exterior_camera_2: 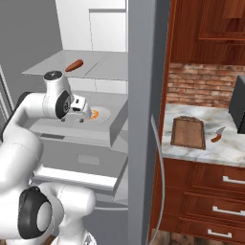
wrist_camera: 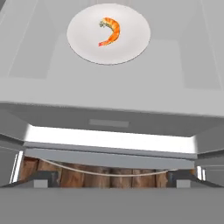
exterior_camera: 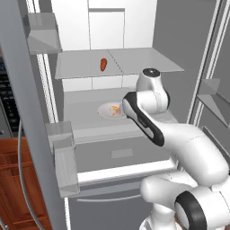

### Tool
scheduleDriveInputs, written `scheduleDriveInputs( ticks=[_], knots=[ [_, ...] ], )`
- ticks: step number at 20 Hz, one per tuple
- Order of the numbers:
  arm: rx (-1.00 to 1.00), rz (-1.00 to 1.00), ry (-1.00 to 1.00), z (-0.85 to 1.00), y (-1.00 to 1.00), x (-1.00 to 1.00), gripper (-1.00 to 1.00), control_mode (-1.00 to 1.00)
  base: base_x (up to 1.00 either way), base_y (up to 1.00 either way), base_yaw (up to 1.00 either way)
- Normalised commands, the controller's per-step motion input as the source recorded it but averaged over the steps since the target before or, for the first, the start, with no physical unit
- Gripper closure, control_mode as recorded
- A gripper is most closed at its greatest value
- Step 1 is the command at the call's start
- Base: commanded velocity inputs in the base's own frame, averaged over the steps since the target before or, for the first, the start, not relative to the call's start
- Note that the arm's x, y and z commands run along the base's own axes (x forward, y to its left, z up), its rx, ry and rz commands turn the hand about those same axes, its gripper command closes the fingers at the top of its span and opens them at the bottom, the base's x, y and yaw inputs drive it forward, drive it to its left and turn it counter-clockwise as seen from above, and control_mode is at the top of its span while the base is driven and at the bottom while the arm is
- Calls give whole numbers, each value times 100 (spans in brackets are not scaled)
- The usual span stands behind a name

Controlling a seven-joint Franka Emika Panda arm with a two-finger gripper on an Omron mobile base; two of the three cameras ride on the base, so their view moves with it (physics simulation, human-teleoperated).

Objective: Retrieve the shrimp from the fridge and place it on the cutting board.

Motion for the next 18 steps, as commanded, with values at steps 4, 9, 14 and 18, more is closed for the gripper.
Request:
scheduleDriveInputs(
  ticks=[4, 9, 14, 18],
  knots=[
    [0, 0, -20, -12, 27, 28, -100, -100, 0, 0, 0],
    [0, 0, -9, 0, 1, 43, -100, -100, 0, 0, 0],
    [0, 0, 2, 0, 0, 60, -100, -100, 0, 0, 0],
    [0, 0, 6, 0, 0, 50, -100, -100, 0, 0, 0]
  ],
)
